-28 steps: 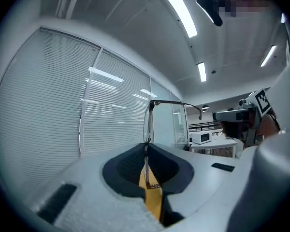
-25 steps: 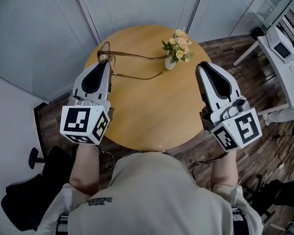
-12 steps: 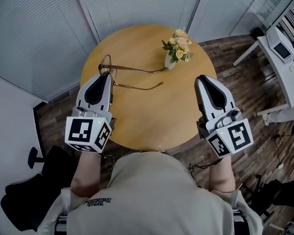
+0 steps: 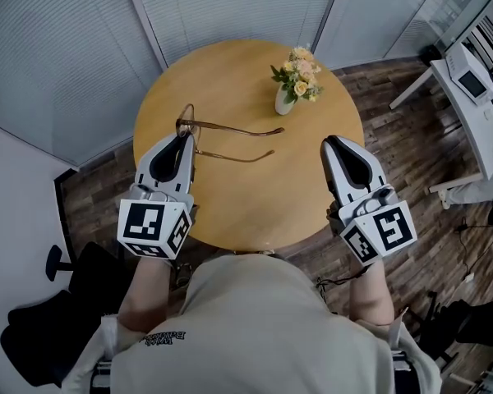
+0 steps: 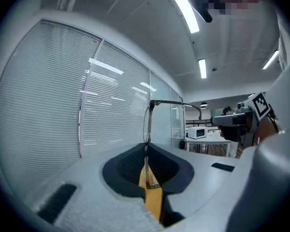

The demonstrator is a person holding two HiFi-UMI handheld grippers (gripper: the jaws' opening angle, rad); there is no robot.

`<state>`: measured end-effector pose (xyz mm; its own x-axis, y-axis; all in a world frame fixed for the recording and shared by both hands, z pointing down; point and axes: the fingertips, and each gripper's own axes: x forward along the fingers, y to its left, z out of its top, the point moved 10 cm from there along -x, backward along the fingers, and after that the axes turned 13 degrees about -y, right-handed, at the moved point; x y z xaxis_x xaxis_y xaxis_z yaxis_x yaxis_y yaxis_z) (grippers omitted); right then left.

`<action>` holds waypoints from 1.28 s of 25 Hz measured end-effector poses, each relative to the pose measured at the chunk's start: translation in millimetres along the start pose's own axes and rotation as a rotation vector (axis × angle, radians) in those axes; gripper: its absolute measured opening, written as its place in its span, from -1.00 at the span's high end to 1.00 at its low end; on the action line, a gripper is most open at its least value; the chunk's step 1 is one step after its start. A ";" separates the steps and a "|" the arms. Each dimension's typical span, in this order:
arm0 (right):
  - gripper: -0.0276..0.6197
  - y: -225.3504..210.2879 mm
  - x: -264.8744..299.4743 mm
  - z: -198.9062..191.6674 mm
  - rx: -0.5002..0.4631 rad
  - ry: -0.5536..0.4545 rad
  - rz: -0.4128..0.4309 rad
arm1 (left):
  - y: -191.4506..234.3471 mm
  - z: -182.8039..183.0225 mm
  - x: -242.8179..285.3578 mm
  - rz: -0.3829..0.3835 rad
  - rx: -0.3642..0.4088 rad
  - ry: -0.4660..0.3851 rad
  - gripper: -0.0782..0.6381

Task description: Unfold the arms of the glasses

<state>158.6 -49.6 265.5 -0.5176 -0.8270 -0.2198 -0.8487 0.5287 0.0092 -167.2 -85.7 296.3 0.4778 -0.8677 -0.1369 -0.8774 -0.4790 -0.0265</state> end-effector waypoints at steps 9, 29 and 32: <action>0.78 2.7 -2.2 2.0 -0.009 0.001 0.025 | 0.2 -0.6 -4.3 -0.002 -0.053 0.006 0.68; 0.80 13.1 -8.5 -1.3 -0.014 0.033 0.056 | -1.4 -1.7 -11.5 -0.023 -0.027 0.050 0.68; 0.80 15.6 -10.7 -1.1 -0.016 0.035 0.056 | -2.1 -1.4 -14.1 -0.025 -0.028 0.049 0.68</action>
<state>150.8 -32.8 269.1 -0.5675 -0.8025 -0.1843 -0.8198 0.5715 0.0357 -172.0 -72.7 299.7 0.5019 -0.8605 -0.0878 -0.8639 -0.5037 -0.0013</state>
